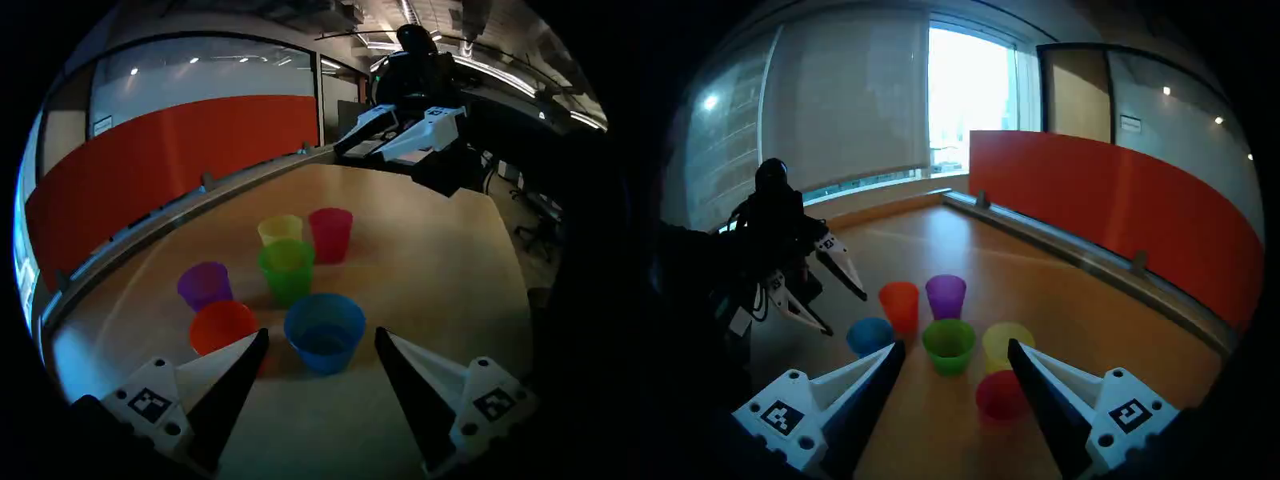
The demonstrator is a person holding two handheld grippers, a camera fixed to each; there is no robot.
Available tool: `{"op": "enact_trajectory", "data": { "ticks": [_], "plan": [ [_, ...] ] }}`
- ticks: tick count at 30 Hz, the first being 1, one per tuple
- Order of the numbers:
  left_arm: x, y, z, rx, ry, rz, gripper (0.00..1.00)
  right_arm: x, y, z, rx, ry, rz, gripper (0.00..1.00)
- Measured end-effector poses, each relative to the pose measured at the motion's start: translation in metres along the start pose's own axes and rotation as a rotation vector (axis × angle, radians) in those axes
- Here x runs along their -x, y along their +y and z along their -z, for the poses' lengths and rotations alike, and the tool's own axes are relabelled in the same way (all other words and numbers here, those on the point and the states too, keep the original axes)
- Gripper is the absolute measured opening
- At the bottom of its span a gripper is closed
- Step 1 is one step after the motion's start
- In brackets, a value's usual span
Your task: Pour water
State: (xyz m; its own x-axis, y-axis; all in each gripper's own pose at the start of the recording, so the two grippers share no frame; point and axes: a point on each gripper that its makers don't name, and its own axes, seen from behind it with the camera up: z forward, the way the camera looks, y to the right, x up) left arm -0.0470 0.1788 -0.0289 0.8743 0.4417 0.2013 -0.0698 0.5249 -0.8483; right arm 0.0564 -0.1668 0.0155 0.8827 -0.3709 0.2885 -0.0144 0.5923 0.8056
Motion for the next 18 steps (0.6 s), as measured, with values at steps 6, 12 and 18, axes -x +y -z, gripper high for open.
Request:
{"op": "enact_trajectory", "data": {
  "ticks": [6, 12, 18],
  "plan": [
    [0.009, -0.002, -0.011, -0.008, -0.025, -0.002, 0.98, 0.001, 0.001, -0.001, -0.004, 0.001, -0.001, 0.99],
    [0.014, -0.001, -0.020, -0.005, -0.040, 0.001, 0.98, 0.003, 0.002, -0.002, -0.005, 0.001, -0.004, 0.99],
    [0.015, 0.000, -0.029, -0.002, -0.046, 0.007, 0.98, 0.004, 0.004, -0.004, -0.008, 0.001, -0.008, 0.99]
  ]
}}
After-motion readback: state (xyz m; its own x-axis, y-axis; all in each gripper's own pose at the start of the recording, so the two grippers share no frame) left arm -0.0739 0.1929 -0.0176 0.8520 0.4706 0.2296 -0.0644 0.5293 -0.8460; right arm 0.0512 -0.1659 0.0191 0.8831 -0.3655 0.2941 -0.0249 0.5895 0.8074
